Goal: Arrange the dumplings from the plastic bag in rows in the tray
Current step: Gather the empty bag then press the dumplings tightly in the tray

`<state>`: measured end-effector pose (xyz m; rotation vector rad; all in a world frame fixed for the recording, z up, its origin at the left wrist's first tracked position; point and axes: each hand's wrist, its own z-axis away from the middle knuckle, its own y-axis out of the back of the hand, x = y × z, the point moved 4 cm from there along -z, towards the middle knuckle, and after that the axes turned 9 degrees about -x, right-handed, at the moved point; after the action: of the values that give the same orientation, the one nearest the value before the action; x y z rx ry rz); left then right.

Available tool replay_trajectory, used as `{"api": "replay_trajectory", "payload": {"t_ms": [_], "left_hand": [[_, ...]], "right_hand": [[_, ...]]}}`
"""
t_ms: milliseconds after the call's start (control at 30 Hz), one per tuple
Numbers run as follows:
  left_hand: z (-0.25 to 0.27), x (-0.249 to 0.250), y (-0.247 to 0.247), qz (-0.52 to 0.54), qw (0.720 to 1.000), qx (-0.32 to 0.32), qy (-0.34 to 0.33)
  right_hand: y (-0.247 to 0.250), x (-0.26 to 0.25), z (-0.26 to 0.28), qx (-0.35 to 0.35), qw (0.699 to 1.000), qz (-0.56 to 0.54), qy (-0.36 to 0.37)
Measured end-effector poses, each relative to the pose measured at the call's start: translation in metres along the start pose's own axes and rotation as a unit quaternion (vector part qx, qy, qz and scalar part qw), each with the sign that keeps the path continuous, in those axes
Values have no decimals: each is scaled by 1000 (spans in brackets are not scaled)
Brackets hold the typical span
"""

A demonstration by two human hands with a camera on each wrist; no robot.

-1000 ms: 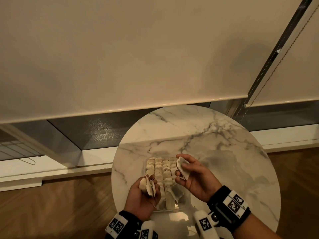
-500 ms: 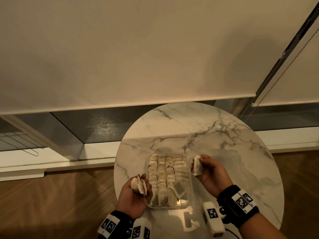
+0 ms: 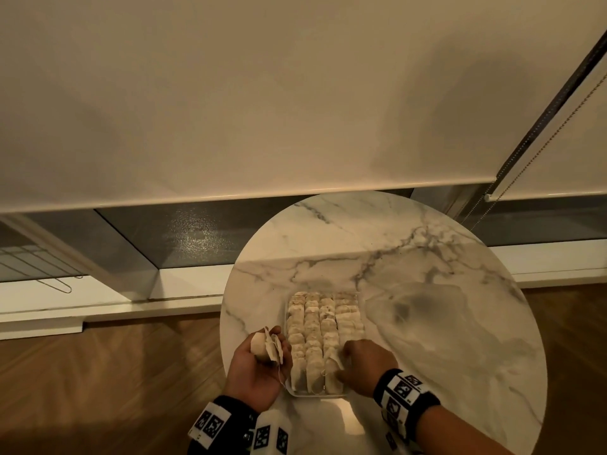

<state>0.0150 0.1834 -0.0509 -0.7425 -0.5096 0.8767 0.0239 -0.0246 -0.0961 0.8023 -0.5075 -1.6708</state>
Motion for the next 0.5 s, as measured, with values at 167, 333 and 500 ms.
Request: {"api": "replay_trajectory", "payload": {"t_ms": [167, 333, 500], "left_hand": [[4, 5, -9, 3, 1000, -7, -23], [3, 10, -5, -4, 1000, 1, -20], [-2, 12, -1, -1, 1000, 3, -13]], "right_hand": [[-11, -2, -9, 6, 999, 30, -19], [3, 6, -7, 55, 998, -7, -38], [28, 25, -1, 89, 995, -46, -18]]}}
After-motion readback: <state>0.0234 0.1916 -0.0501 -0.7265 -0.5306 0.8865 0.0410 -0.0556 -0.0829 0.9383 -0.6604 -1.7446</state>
